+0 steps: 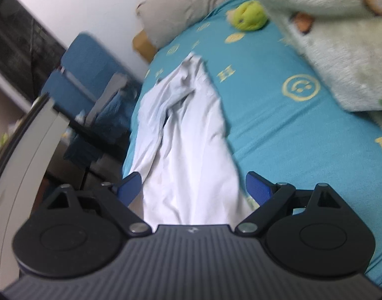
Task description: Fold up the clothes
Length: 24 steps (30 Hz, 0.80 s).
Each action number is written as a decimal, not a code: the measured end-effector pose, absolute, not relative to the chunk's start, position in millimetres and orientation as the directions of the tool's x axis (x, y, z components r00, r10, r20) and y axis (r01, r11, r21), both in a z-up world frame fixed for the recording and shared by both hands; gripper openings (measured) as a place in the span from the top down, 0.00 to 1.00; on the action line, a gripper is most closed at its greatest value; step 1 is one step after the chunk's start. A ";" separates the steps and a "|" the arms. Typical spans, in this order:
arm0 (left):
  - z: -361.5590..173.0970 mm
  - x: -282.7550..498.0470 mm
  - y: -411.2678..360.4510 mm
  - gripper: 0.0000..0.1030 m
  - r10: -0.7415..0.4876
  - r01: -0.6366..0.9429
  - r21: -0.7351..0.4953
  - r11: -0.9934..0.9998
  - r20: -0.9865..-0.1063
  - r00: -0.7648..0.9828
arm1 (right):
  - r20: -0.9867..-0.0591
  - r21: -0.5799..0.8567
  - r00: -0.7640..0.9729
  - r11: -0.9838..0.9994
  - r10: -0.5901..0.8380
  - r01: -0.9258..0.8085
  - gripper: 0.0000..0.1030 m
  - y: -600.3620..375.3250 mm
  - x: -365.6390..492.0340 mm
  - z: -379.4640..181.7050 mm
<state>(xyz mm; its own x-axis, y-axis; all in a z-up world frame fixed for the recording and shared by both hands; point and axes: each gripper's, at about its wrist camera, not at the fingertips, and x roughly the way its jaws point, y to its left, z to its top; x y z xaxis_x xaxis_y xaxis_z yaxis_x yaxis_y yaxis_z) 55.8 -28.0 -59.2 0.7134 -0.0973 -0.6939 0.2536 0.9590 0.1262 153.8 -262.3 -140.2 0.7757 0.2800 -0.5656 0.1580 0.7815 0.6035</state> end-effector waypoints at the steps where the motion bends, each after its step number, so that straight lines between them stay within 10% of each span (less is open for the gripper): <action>1: -65.6 52.2 -39.4 0.99 -0.123 0.304 0.137 0.943 -0.704 0.700 | -0.561 0.605 0.783 0.778 0.269 0.166 0.11 -264.5 152.9 -139.5; 19: -110.3 65.9 -28.6 0.97 -0.394 0.394 -0.195 0.898 -0.755 0.525 | -0.625 0.606 0.721 0.768 0.299 0.206 0.11 -269.9 161.2 -157.1; 24: -117.7 73.5 -31.8 0.53 -0.371 0.397 -0.182 0.900 -0.796 0.477 | -0.671 0.603 0.659 0.767 0.340 0.219 0.12 -272.1 160.9 -170.1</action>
<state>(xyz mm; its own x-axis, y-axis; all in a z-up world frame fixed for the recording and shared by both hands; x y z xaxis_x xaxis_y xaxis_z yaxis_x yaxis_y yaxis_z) 73.5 -31.8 -117.7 0.4774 -0.3713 -0.7964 0.3967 0.8998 -0.1817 160.9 -272.1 -170.1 0.6586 0.3402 -0.6712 0.2186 0.7670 0.6033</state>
